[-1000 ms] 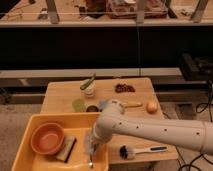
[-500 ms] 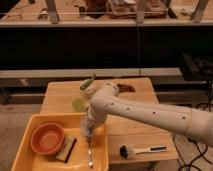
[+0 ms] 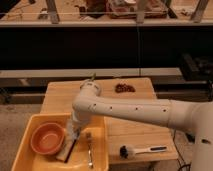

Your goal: Wipe tray with towel

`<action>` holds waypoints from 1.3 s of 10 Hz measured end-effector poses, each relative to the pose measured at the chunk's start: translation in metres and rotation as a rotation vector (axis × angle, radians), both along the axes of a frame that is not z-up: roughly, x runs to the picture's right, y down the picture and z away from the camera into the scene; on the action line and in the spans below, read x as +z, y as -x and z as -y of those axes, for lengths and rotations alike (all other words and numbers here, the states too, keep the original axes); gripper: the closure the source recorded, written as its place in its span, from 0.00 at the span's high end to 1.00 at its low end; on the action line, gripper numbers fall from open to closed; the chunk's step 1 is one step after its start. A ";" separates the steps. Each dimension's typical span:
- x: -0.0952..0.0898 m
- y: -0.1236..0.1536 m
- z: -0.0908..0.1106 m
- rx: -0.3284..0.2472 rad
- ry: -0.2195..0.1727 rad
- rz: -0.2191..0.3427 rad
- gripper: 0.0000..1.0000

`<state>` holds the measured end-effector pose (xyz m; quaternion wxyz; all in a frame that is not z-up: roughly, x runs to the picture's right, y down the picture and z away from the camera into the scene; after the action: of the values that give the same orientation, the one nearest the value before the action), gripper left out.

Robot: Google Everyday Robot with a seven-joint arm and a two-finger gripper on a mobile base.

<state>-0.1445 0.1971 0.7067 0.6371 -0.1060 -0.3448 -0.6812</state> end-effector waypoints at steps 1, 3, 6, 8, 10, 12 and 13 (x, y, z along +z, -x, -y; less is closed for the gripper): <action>-0.008 0.006 -0.014 -0.016 0.004 0.011 0.10; -0.025 0.011 -0.055 -0.039 0.022 0.033 0.10; -0.036 0.000 -0.103 -0.056 0.056 0.033 0.10; -0.030 -0.024 -0.114 -0.037 0.080 0.008 0.10; -0.016 -0.064 -0.108 0.021 0.102 -0.042 0.10; -0.004 -0.085 -0.090 0.068 0.103 -0.072 0.10; 0.000 -0.087 -0.082 0.082 0.099 -0.077 0.10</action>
<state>-0.0570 0.2787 0.7065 0.6713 -0.1489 -0.3573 -0.6321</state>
